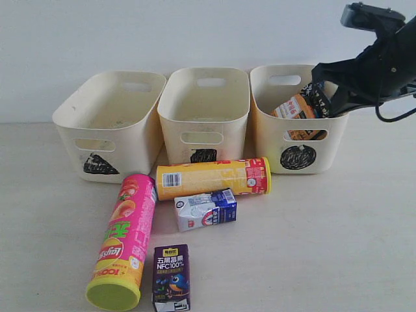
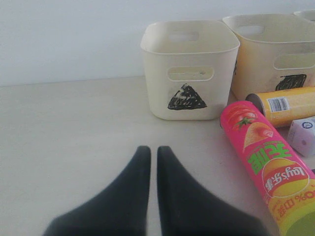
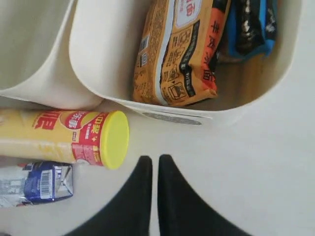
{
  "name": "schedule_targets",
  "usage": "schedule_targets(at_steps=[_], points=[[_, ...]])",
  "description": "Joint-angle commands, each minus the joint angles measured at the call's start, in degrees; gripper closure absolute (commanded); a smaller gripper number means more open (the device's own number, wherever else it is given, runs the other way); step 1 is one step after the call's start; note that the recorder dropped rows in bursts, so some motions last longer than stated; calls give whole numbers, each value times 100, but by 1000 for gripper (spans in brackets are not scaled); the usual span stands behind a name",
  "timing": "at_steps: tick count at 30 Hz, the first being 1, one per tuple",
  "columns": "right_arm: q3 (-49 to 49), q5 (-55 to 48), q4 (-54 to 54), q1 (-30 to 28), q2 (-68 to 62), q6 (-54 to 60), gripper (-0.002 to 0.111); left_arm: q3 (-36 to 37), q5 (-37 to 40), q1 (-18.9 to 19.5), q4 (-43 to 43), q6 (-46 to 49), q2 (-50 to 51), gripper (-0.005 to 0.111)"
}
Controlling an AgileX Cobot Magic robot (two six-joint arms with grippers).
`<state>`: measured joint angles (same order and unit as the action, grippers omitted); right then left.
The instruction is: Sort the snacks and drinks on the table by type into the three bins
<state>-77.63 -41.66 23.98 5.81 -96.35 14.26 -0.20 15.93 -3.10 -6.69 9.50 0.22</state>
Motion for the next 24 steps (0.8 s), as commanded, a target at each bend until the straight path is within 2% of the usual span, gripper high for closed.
schedule_targets(at_steps=[1,9,24], points=[[634,718,-55,-12,1013,-170,108,20,-93,18,13,-9,-22,102],[1703,1712,-55,-12,2876,-170,108,20,-93,18,13,-9,-22,102],[4021,2041,-33,-12,6237,-216,108,20,-93,18,13,-9,-22,102]])
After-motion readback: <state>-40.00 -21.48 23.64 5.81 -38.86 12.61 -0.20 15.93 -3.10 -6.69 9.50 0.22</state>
